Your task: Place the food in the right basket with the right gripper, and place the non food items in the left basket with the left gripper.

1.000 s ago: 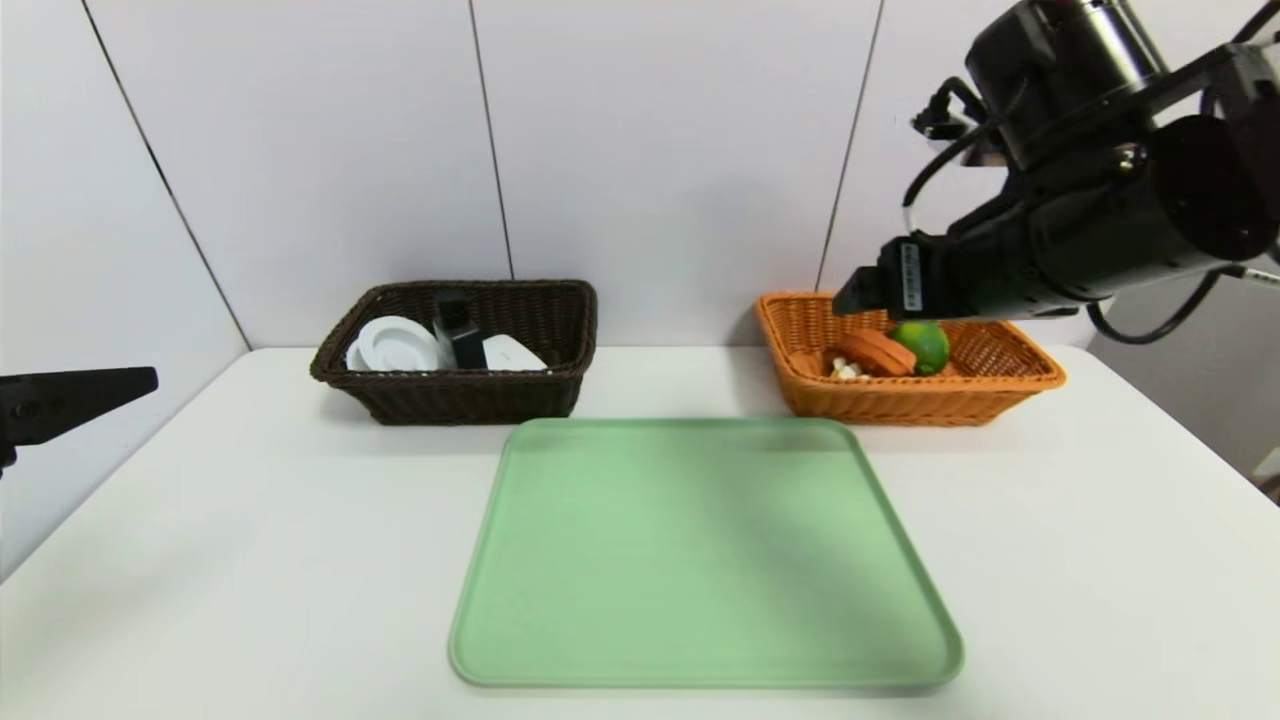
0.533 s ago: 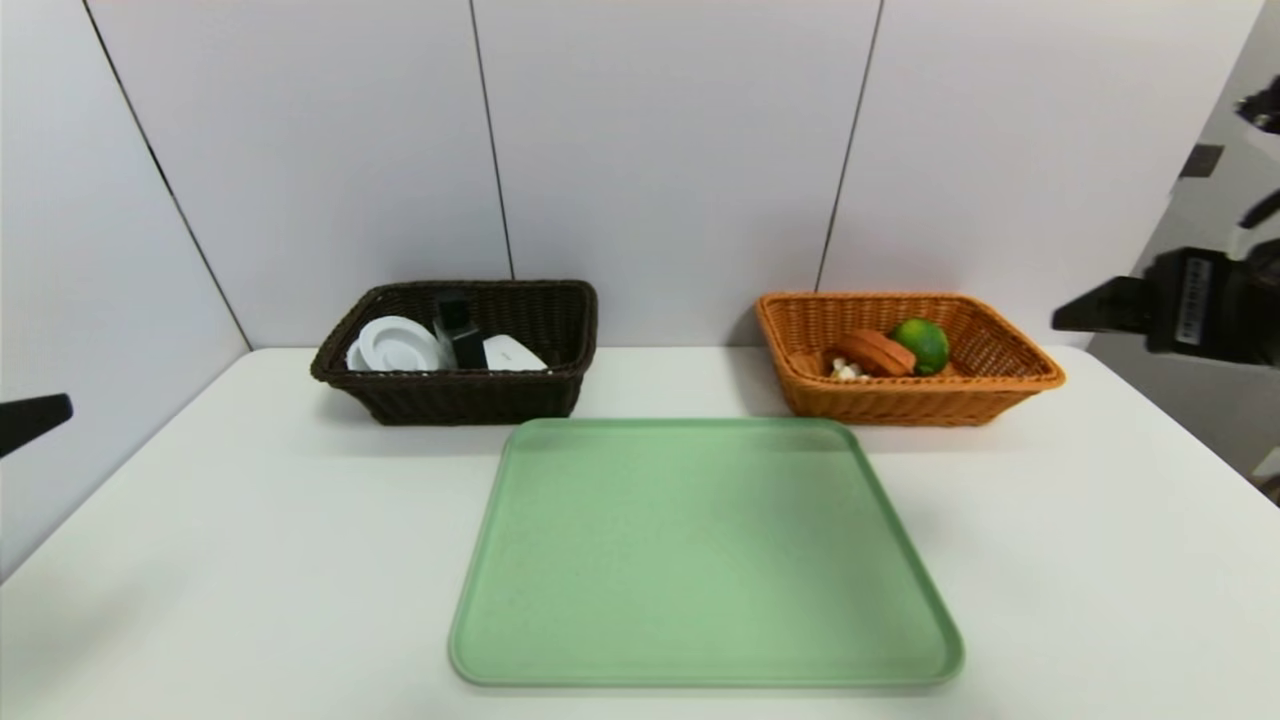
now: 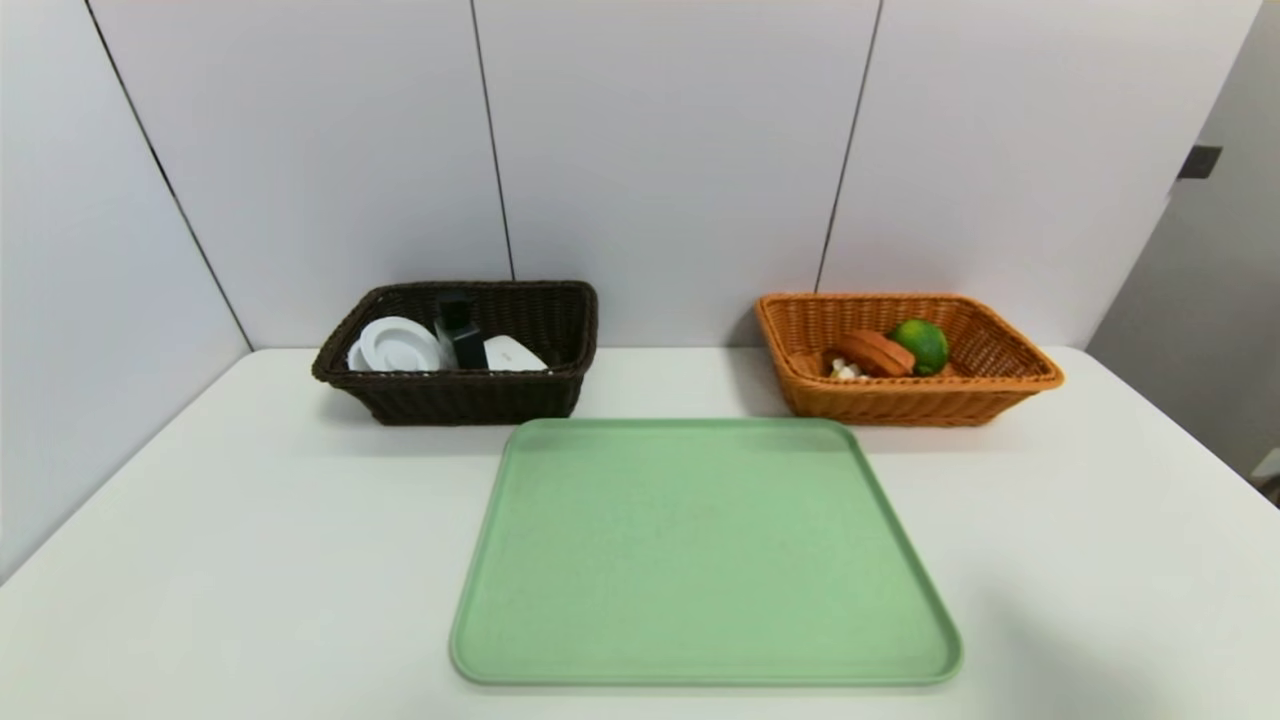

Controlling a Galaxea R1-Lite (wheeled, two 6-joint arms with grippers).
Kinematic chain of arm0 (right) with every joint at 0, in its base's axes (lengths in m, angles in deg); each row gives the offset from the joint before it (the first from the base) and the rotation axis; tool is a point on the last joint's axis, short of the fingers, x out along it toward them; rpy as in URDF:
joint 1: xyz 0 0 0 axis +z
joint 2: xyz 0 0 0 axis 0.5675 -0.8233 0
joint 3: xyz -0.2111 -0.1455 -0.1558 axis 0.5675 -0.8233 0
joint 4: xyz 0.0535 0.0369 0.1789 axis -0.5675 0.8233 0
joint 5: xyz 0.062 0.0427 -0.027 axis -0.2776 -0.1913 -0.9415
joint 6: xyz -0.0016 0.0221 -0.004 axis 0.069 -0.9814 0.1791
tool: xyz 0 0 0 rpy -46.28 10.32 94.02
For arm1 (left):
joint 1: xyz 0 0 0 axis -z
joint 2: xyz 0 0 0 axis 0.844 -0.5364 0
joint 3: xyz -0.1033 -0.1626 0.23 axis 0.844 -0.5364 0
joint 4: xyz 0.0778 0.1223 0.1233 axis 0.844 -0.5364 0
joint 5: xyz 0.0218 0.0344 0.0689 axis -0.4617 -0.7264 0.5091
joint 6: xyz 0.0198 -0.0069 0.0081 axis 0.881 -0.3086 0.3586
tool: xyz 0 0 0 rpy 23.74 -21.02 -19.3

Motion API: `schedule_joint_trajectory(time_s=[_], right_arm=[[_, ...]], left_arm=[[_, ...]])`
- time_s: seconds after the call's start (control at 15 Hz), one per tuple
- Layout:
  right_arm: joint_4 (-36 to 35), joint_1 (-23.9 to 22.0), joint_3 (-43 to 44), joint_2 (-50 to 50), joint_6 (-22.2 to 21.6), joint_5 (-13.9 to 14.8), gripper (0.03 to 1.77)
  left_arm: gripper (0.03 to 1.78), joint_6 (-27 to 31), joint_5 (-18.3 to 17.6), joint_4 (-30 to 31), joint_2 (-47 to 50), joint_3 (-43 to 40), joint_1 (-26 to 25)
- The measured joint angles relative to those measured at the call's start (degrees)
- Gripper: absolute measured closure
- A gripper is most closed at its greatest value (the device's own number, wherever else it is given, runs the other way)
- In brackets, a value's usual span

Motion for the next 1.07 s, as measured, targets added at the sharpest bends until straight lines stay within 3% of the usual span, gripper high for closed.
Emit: schedule_joint_trajectory(time_s=[0.13, 0.33, 0.53, 0.67, 0.8, 1.07], right_arm=[[-1.54, -1.51, -5.66, 8.83, 2.65, -0.39, 0.10], [1.57, -2.34, -10.98, 21.25, 6.89, -2.84, 0.10], [3.29, -3.86, -15.25, 32.48, 11.82, -9.68, 0.10], [2.88, -4.69, -18.92, 40.08, 16.66, -16.02, 0.10], [-2.11, -5.22, -25.04, 44.26, 21.76, -19.98, 0.10], [-25.23, -5.51, -40.52, 47.10, 25.65, -23.21, 0.10]], left_arm=[[0.12, 0.02, -0.96, -4.46, 6.34, -1.46, -0.02], [0.12, 0.05, -3.77, -10.85, 14.77, -2.93, 0.33], [0.12, 1.87, -5.14, -9.80, 20.50, -6.17, 0.72], [0.12, 3.79, -5.67, -5.23, 22.19, -9.56, 0.90], [0.12, 7.38, -5.81, 2.10, 22.93, -16.23, 0.93], [0.12, 14.23, -5.97, 26.47, 23.30, -34.69, 0.93]])
